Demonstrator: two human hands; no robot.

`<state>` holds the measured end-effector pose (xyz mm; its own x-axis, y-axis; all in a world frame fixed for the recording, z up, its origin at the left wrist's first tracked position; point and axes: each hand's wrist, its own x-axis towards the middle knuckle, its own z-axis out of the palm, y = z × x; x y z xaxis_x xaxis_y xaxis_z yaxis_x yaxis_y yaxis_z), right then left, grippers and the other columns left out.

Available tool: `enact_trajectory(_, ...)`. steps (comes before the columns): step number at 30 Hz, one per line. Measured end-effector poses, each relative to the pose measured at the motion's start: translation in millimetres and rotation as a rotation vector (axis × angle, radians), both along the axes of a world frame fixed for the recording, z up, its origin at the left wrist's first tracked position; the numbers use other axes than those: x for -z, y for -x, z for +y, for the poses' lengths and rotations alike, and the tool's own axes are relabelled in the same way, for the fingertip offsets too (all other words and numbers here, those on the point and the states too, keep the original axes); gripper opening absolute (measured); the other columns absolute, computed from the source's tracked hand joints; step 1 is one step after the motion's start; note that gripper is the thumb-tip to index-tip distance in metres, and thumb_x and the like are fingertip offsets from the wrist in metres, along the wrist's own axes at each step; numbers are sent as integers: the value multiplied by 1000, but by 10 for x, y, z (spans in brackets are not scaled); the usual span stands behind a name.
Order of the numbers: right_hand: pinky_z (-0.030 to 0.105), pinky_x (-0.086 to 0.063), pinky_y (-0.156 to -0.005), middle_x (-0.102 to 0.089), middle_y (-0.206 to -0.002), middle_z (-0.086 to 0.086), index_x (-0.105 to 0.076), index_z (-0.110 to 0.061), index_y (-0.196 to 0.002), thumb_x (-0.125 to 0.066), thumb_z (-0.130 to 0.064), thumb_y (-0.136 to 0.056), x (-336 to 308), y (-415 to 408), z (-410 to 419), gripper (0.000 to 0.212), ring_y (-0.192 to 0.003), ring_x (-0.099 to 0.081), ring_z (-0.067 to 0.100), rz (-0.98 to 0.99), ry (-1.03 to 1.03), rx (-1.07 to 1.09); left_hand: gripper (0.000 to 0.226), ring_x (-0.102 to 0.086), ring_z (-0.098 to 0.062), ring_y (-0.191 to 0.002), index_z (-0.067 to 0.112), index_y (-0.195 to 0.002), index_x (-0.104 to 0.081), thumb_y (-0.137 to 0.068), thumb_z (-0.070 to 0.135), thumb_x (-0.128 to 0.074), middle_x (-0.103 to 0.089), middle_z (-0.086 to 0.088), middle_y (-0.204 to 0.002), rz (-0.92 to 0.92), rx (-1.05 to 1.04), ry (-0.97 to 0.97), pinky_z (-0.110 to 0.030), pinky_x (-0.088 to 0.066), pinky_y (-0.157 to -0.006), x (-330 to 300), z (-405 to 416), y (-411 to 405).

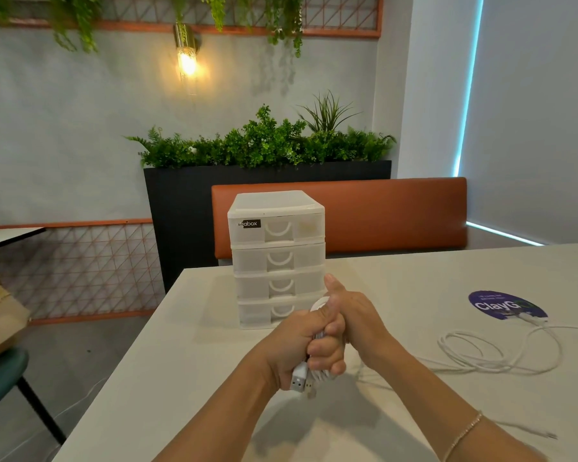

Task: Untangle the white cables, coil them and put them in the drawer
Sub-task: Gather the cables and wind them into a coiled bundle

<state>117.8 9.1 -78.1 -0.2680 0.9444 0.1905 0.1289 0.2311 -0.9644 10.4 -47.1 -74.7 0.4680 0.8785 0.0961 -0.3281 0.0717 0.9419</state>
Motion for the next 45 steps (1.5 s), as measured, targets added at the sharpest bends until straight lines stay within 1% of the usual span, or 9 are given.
enact_trajectory(7,34,-44,-65,-54,-64,14,-52,-3,-65,-43,-42,-95,-22,53,63,50,-63,-53,21,103,64,81,46,-59,-13,-45,20,-45,-52,-74,55,-54,-56,-3,-43,102,-153,-49,-28,-52,-67,22,0,-67)
enact_trajectory(9,35,-43,-65,-51,-56,11,-48,-5,-55,-44,-40,-95,-24,53,82,53,-60,-51,21,106,34,101,50,-62,-14,-49,19,-46,-54,-62,66,-64,-59,-4,-46,104,-181,-63,-33,-52,-74,52,19,-79)
enact_trajectory(14,37,-41,-63,-45,-40,3,-41,-14,-40,-45,-37,-96,-33,68,144,60,-51,-48,19,79,10,111,65,-64,-18,-57,16,-50,-60,-29,76,-77,-64,-8,-55,52,-235,-60,-31,-55,-68,82,62,-73)
enact_trajectory(21,33,-36,-60,-43,-49,6,-40,-9,-48,-45,-32,-95,-162,88,128,53,-55,-42,20,-48,-136,92,41,-63,-16,-64,19,-62,-67,-58,60,-64,-67,-3,-66,275,-246,-186,-28,-54,-67,-30,27,123)
enact_trajectory(25,32,-37,-59,-44,-45,0,-43,-10,-46,-44,-30,-96,-188,69,100,54,-51,-43,16,-88,-173,62,42,-66,-17,-70,15,-71,-71,-83,50,-52,-70,-4,-72,117,-116,-99,-31,-54,-73,-69,-20,158)
enact_trajectory(28,33,-41,-62,-50,-49,4,-48,-8,-49,-42,-31,-97,-215,77,85,53,-55,-48,18,-79,-164,54,45,-64,-18,-64,10,-69,-64,-80,49,-43,-65,-8,-67,-75,-117,25,-31,-54,-71,-78,-27,102)
enact_trajectory(33,40,-44,-69,-48,-53,8,-45,-8,-49,-40,-32,-98,-200,124,99,56,-60,-47,20,-118,-267,134,47,-42,-8,-34,14,-54,-49,-78,54,-43,-36,4,-35,-252,-234,123,-22,-49,-49,-97,0,-42)
enact_trajectory(41,24,-27,-51,-36,-46,2,-40,-10,-45,-45,-36,-96,-305,21,173,57,-44,-31,9,-305,-464,46,68,-30,-9,-28,15,-44,-40,-91,62,-24,-29,2,-33,-128,-269,196,-18,-40,-42,-119,22,23)
enact_trajectory(45,26,-32,-58,-48,-46,-3,-50,-9,-48,-30,-53,-92,-256,-101,205,66,-51,-41,13,-356,-468,21,64,-29,-9,-28,15,-44,-37,-94,54,-30,-31,1,-34,-109,-325,136,-17,-38,-40,-186,-24,87)
